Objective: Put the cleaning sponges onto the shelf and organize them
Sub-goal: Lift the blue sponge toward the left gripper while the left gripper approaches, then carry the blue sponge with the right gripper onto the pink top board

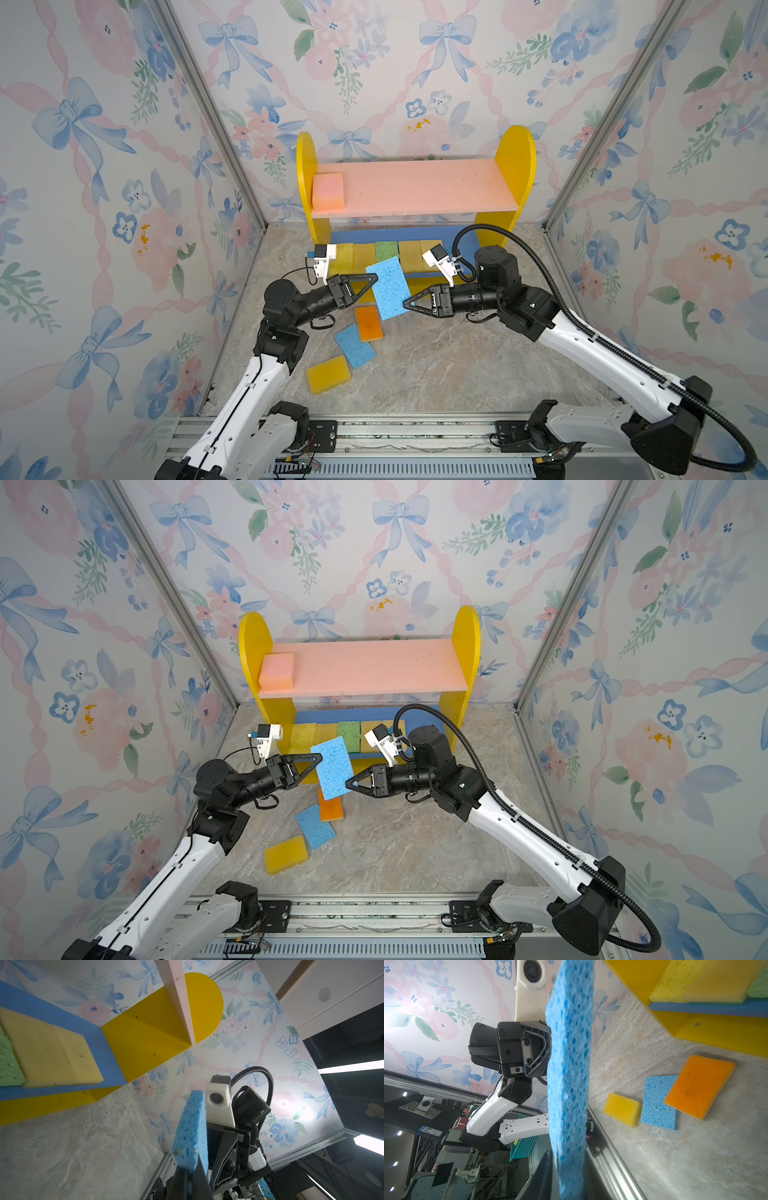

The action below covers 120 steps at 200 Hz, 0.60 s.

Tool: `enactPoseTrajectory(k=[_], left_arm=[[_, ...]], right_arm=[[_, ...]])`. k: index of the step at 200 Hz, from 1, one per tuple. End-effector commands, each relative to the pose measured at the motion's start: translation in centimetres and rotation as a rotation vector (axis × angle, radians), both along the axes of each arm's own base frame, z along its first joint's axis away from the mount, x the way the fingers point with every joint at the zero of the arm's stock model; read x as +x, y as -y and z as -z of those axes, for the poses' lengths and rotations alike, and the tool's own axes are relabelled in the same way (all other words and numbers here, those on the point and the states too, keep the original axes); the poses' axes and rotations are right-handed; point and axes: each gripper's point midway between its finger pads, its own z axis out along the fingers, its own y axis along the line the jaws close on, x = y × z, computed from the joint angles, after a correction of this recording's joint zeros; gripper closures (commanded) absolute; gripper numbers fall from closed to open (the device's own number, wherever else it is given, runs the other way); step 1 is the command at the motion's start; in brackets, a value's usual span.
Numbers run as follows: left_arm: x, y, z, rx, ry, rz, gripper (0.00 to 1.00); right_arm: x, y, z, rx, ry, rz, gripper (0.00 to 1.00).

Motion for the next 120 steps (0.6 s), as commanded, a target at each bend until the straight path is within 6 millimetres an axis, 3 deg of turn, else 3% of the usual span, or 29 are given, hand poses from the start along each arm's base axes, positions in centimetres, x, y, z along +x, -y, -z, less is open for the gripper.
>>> enactPoseTrajectory(k=[1, 22, 31, 40, 56, 70, 85, 103, 107, 120], left_arm=[[-0.4, 0.0, -0.3, -0.007, 0.023, 0.014, 0.98], [-0.4, -0.1, -0.4, -0.009, 0.025, 0.012, 0.97], [-0.4, -0.1, -0.4, -0.008, 0.028, 0.013, 0.91], [-0.4, -0.2, -0.5, -0.008, 0.032, 0.010, 0.72], [-0.2, -1.2, -0.9, -0.009, 0.048, -0.023, 0.28], [-0.1, -2.9, -1.4, -0.007, 0.087, -0.089, 0.03], [0.4, -4.6, -1.2, 0.025, 0.108, -0.180, 0.02], [1.4, -5.7, 1.2, 0.164, 0.084, -0.287, 0.02], [1.5, -6.1, 0.4, 0.197, 0.111, -0.320, 0.02], [1.7, -7.3, 1.1, 0.308, 0.122, -0.398, 0.02]], right_arm=[[0.1, -0.3, -1.4, 0.024, 0.043, 0.002, 0.82], [0.1, -0.5, -1.5, 0.016, 0.049, 0.007, 0.89], [0.2, -0.5, -1.5, 0.011, 0.056, 0.010, 0.90], [0.2, -0.6, -1.7, 0.005, 0.065, 0.014, 0.91], [0.5, -0.7, -2.1, -0.010, 0.080, 0.025, 0.92], [0.9, -0.4, -2.6, -0.031, 0.107, 0.046, 0.93], [1.5, 0.1, -3.5, -0.070, 0.156, 0.075, 0.93], [2.4, 0.5, -5.8, -0.081, 0.224, 0.108, 0.93], [2.7, 0.6, -6.3, -0.081, 0.233, 0.117, 0.93], [3.4, 0.5, -7.9, -0.073, 0.262, 0.137, 0.93]])
